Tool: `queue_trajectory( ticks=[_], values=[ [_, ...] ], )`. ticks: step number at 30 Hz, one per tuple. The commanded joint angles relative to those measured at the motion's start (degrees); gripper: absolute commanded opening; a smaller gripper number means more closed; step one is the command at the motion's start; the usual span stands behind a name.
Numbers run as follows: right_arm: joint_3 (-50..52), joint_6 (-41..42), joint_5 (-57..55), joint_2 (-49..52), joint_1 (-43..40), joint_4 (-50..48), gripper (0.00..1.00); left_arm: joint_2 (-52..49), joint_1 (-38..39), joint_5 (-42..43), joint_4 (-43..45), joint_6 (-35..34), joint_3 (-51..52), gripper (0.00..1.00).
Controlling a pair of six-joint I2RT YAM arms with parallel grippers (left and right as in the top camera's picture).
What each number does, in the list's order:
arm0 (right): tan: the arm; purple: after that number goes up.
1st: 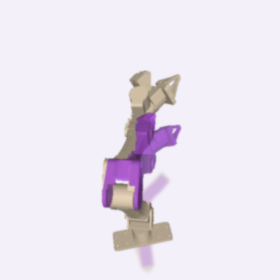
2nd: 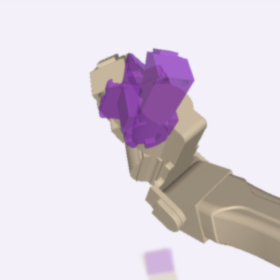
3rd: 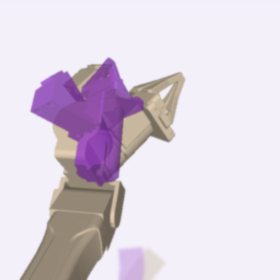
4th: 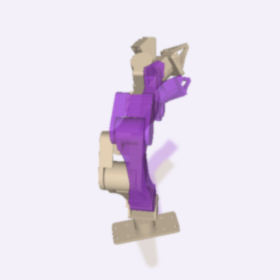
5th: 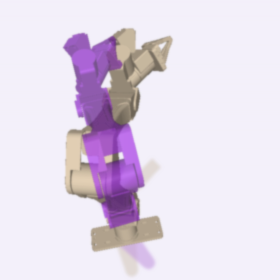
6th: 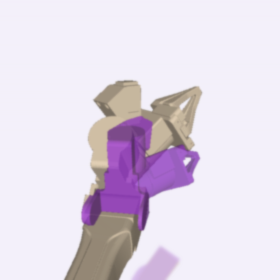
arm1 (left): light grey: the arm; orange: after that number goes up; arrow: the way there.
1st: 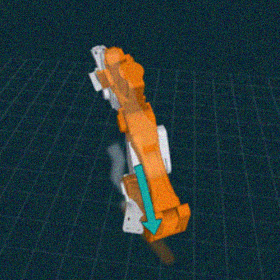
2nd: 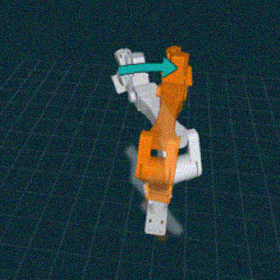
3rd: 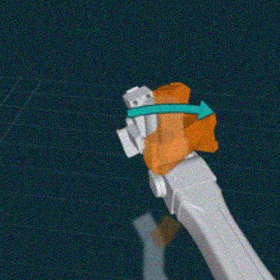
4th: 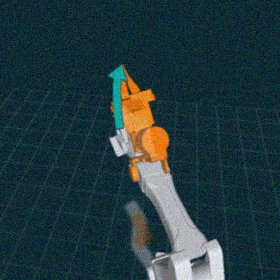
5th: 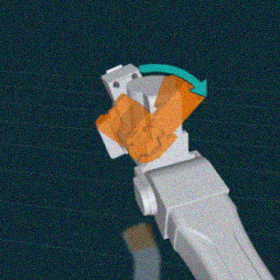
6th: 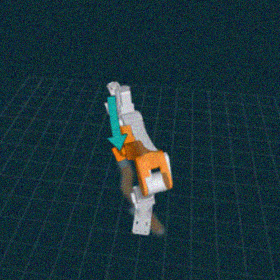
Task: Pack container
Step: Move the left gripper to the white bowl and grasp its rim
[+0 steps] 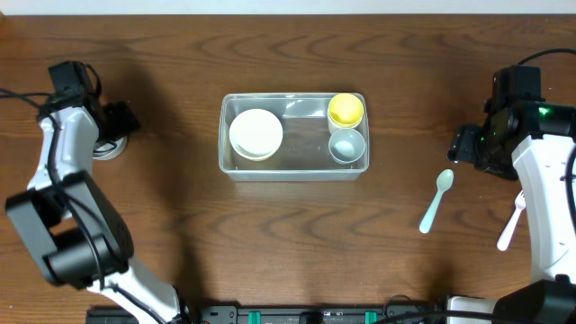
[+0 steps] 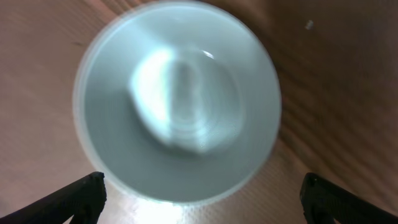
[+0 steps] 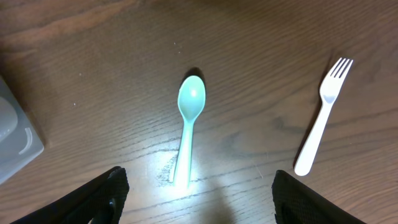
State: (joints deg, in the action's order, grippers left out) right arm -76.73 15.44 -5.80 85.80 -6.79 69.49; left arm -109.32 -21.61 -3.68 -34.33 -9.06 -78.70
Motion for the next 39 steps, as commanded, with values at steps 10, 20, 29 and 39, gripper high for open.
queue_trajectory(
  ticks=[10,20,29,39],
  values=[
    [-0.3,-0.9,0.0,-1.2,-0.3,0.4,0.76,-6.5,0.4,1.6,1.5,2.4,-0.5,0.88],
    [-0.3,-0.9,0.0,-1.2,-0.3,0.4,0.76,-6.3,0.4,1.6,0.7,2.4,-0.5,0.48],
    [-0.3,-0.9,0.0,-1.2,-0.3,0.3,0.76,-6.1,0.5,1.6,-1.0,2.4,-0.5,0.33],
    [-0.3,-0.9,0.0,-1.2,-0.3,0.2,0.76,-1.9,0.5,1.6,-0.7,2.4,-0.5,0.24]
  ],
)
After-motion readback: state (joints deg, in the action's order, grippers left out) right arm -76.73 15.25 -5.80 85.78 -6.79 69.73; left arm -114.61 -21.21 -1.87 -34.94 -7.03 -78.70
